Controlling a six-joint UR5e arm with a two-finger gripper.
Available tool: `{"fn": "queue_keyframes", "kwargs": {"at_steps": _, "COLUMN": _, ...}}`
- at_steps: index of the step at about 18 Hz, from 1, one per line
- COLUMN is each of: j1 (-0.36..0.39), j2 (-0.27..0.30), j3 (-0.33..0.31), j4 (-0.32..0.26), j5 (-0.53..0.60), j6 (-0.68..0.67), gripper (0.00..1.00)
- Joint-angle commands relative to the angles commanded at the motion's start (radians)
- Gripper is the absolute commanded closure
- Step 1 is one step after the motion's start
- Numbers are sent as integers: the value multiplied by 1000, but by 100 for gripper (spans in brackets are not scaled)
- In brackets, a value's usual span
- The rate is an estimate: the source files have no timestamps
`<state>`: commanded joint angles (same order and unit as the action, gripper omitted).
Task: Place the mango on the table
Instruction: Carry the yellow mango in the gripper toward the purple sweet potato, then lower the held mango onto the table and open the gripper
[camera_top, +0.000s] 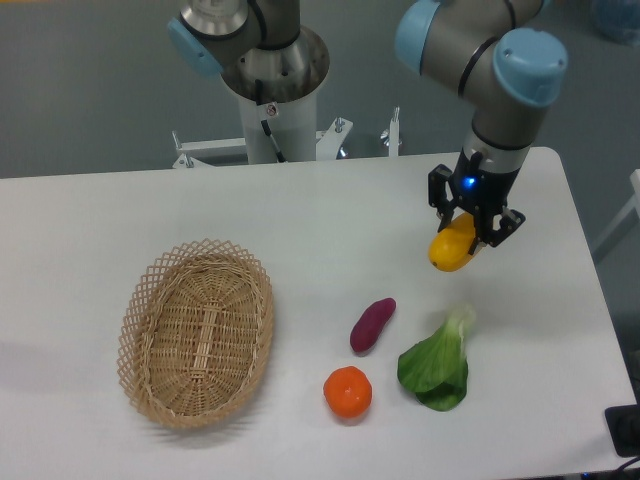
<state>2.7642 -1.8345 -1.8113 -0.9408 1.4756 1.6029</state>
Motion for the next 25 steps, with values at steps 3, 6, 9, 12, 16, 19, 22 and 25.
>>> {"fn": "queue_keyframes", "kwargs": {"at_steps": 3, "j1": -8, "j2": -25, "j3": -55, "j4": 49, "j5": 2, "j6": 3, "gripper": 48}}
{"fn": "queue_keyframes", "kwargs": {"at_steps": 6, "j1": -24, "j2": -19, "j3": -115, "j4": 51, "j5": 3, "j6": -6, "gripper": 48}}
{"fn": "queue_keyframes", "kwargs": {"at_steps": 9, "j1": -44, "j2": -15, "j3": -152, "j4": 51, "j5": 3, "j6": -11, "gripper": 48}}
{"fn": "queue_keyframes", "kwargs": {"at_steps": 12, "j1": -61, "j2": -23, "j3": -160, "j4": 51, "j5": 3, "j6": -29, "gripper": 46}}
{"fn": "queue_keyframes", "kwargs": {"at_steps": 16, "j1": -84, "j2": -28, "j3": -158, "j4": 51, "j5": 2, "j6": -69, "gripper": 39}}
{"fn": "queue_keyframes", "kwargs": {"at_steps": 19, "j1": -86, "j2": -28, "j3": -152, "j4": 53, "j5": 2, "j6": -69, "gripper": 18}}
{"fn": "queue_keyframes", "kwargs": {"at_steps": 22, "j1": -84, "j2": -28, "j3": -137, "j4": 54, "j5": 0, "j6": -69, "gripper": 0}}
{"fn": "queue_keyframes", "kwargs": {"at_steps": 25, "j1": -83, "j2": -22, "j3": -105, "j4": 54, "j5": 0, "j6": -67, "gripper": 0}}
